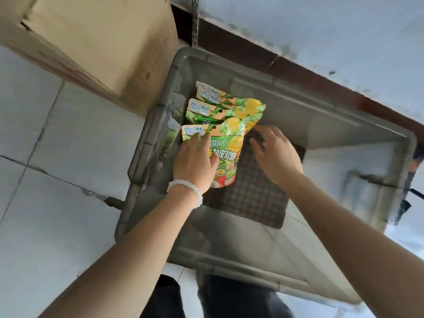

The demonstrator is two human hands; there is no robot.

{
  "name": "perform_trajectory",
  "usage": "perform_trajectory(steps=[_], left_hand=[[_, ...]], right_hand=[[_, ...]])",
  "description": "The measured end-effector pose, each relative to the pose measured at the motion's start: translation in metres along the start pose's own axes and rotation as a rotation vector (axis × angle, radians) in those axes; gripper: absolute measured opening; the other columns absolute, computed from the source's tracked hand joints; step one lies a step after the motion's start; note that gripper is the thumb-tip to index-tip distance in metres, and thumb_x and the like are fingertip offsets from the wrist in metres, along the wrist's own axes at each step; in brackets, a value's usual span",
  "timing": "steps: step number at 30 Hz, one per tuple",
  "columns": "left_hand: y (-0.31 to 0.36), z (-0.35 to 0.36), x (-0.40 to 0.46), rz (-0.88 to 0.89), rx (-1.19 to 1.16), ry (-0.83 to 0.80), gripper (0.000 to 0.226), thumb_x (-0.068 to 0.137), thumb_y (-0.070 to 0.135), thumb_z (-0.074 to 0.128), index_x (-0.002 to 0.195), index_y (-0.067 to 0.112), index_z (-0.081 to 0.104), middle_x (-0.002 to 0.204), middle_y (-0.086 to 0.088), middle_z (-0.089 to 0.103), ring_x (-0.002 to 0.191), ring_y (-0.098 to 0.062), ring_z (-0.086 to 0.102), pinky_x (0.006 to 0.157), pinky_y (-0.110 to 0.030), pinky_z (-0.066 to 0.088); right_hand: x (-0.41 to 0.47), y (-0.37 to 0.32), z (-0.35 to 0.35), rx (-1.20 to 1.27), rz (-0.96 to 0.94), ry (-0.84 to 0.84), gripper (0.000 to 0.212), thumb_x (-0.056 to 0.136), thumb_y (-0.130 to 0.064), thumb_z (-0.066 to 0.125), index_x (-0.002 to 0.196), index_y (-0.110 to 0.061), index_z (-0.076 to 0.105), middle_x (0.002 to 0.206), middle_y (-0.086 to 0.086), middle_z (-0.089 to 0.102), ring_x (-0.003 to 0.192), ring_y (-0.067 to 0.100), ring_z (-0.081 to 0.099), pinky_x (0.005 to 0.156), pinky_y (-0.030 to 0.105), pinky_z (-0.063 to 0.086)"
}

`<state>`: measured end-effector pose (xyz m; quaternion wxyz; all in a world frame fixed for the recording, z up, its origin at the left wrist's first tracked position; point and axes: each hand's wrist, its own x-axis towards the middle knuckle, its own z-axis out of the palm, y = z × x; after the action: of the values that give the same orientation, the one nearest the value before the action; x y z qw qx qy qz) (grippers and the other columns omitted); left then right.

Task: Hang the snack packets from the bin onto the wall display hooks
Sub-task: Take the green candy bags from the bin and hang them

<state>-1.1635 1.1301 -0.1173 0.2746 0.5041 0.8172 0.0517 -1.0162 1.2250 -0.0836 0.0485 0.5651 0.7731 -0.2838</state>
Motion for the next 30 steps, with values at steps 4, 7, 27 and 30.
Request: perform_trajectory(steps=[4, 7, 27, 30], left_hand=[[-0.007, 0.024, 0.026, 0.036, 0.026, -0.003, 0.057, 0.095, 0.034, 0.041, 0.145, 0.015, 0.021, 0.151, -0.007, 0.026, 0.139, -0.024, 0.022, 0.115, -0.038, 0.02], [-0.015, 0.038, 0.043, 0.035, 0.062, 0.015, 0.06, 0.093, 0.034, 0.044, 0.145, 0.015, 0.021, 0.151, -0.008, 0.027, 0.139, -0.026, 0.021, 0.115, -0.04, 0.018], [-0.02, 0.041, 0.054, 0.036, 0.095, 0.192, 0.022, 0.085, 0.025, 0.058, 0.103, 0.014, 0.061, 0.105, -0.011, 0.049, 0.097, -0.031, 0.043, 0.076, -0.041, 0.041], [-0.025, 0.044, 0.05, 0.083, 0.104, 0.27, 0.016, 0.078, 0.021, 0.066, 0.092, 0.013, 0.064, 0.094, -0.011, 0.052, 0.086, -0.032, 0.049, 0.068, -0.039, 0.044]], right_hand=[[0.035, 0.01, 0.026, 0.059, -0.044, 0.009, 0.041, 0.094, -0.028, 0.047, 0.134, -0.022, 0.043, 0.137, 0.0, 0.046, 0.115, 0.026, 0.051, 0.083, 0.041, 0.049], [0.051, 0.013, 0.045, 0.093, -0.043, 0.04, 0.044, 0.093, -0.026, 0.048, 0.136, -0.021, 0.04, 0.138, -0.002, 0.044, 0.111, 0.025, 0.054, 0.081, 0.038, 0.049], [0.066, -0.007, 0.072, 0.178, 0.105, 0.204, 0.027, 0.088, -0.024, 0.055, 0.113, -0.014, 0.051, 0.123, 0.007, 0.041, 0.106, 0.026, 0.048, 0.063, 0.032, 0.038], [0.061, -0.006, 0.077, 0.134, 0.082, 0.243, 0.022, 0.088, -0.023, 0.055, 0.108, -0.013, 0.057, 0.123, 0.008, 0.041, 0.11, 0.026, 0.044, 0.069, 0.038, 0.045]])
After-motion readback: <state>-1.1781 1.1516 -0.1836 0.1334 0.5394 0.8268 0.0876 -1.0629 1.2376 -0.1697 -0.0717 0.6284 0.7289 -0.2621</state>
